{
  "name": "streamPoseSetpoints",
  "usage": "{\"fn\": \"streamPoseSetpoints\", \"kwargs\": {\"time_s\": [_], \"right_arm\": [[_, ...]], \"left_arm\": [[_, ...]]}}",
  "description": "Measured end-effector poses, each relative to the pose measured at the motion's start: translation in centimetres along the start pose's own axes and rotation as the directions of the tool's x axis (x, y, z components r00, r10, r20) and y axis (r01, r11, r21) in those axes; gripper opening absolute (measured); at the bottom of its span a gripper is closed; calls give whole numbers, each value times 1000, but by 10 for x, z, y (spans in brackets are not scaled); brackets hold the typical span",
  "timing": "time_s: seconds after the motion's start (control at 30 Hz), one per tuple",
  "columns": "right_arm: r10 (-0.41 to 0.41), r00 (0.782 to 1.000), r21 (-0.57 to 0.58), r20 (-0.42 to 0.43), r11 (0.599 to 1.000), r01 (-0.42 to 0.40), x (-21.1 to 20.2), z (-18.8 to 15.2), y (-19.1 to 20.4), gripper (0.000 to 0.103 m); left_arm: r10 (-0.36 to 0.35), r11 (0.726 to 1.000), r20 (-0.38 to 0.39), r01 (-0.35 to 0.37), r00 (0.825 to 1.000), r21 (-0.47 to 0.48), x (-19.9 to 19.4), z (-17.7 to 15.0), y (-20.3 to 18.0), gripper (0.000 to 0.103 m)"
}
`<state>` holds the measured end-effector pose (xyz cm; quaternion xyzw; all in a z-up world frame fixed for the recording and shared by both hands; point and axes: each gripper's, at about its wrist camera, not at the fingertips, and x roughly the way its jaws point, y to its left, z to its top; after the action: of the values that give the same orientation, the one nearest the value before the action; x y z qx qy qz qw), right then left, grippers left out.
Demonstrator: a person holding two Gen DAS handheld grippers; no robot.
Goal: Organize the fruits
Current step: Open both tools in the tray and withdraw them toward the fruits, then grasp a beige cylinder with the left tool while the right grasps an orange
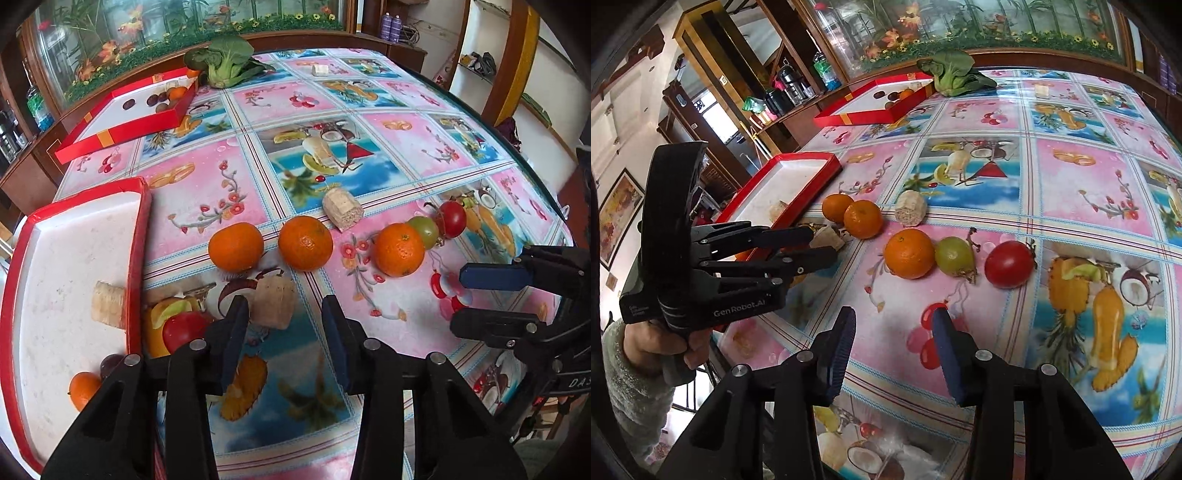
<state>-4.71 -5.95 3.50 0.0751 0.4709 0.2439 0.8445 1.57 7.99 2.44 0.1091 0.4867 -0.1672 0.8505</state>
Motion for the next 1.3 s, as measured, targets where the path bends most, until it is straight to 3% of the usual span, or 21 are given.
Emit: {"fn": "streamPoseSetpoints", "kwargs": {"time_s": [0.2, 0.43, 0.67, 0.77, 0.9, 0.97, 1.3], "right_arm": [[-44, 999, -29, -20, 999, 43, 24, 18, 6, 44], [-133, 991, -101, -1, 986, 132, 35, 33, 14, 42], [-203, 979, -172, 6, 964, 201, 48, 43, 25, 42], [-250, 968, -221, 17, 943, 248, 53, 42, 31, 37], [-245, 969, -217, 20, 945, 244, 50, 39, 30, 36], [-201, 980, -187, 0, 962, 197, 46, 37, 27, 36], [-137, 990, -128, -41, 983, 130, 21, 4, 24, 36]], "left_arm": [[-8, 1000, -26, 7, 1000, -22, 9, -2, 6, 39], [-17, 999, -27, 17, 999, -27, 11, -2, 9, 23], [-54, 998, -24, 53, 998, -16, 9, -3, 4, 22], [-75, 997, -28, 74, 997, -22, 6, -7, 2, 22], [-106, 994, -40, 105, 994, -39, 1, -14, 2, 22], [-117, 993, -42, 115, 992, -39, -3, -19, 2, 22], [-128, 991, -63, 126, 990, -33, -10, -29, -5, 23]]}}
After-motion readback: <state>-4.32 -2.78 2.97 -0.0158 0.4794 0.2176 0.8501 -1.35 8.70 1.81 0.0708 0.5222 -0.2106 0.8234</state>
